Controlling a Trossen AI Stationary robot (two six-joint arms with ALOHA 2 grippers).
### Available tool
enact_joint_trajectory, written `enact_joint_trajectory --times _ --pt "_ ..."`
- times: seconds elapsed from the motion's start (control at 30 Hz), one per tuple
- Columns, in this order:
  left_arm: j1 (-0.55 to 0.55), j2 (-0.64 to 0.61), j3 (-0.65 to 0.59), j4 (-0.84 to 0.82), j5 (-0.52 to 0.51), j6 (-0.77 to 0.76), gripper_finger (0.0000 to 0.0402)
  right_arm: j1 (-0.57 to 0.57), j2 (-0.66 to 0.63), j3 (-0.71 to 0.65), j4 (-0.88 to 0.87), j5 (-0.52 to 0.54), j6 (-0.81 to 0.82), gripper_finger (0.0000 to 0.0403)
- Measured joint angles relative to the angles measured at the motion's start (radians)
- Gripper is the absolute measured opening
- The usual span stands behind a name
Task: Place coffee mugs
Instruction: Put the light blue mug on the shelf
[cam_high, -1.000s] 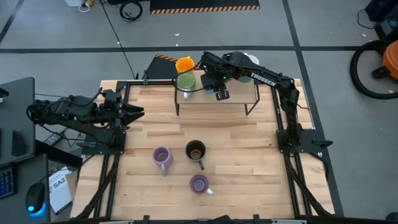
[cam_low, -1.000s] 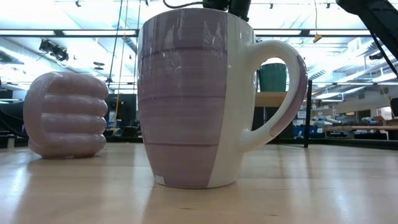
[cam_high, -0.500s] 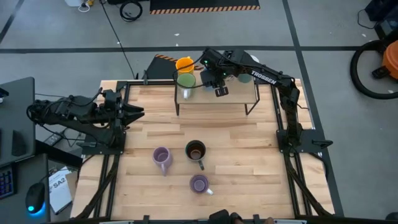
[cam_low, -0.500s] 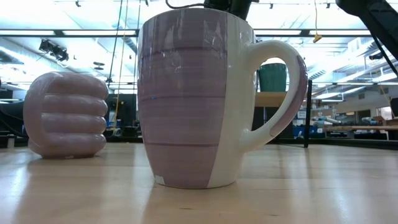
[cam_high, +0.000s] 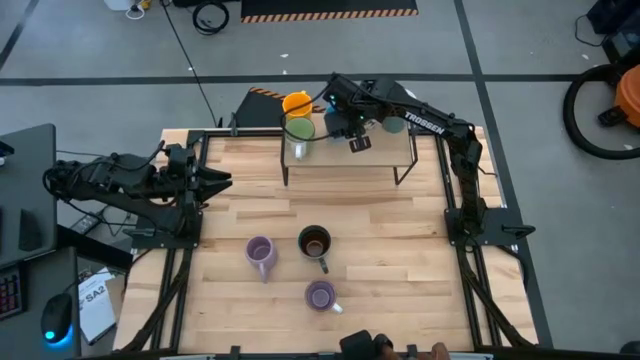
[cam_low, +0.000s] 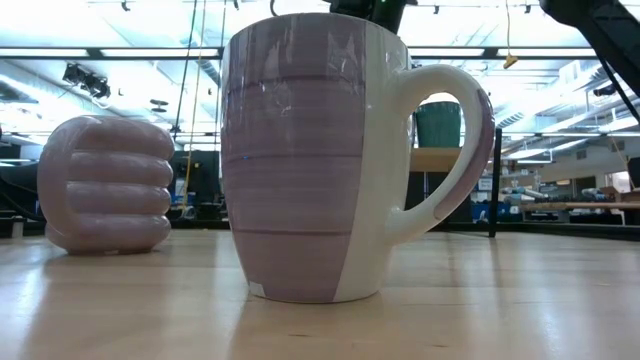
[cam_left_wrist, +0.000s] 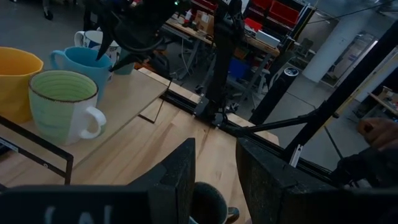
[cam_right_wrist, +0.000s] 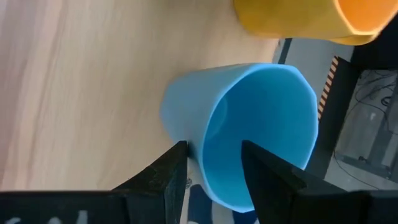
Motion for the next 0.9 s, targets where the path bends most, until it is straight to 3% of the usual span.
enact_joint_trajectory --times 0.9 --pt "0.000 0.000 0.000 0.000 0.000 0.000 0.0121 -0.045 0.000 0.000 0.066 0.011 0.073 0.0158"
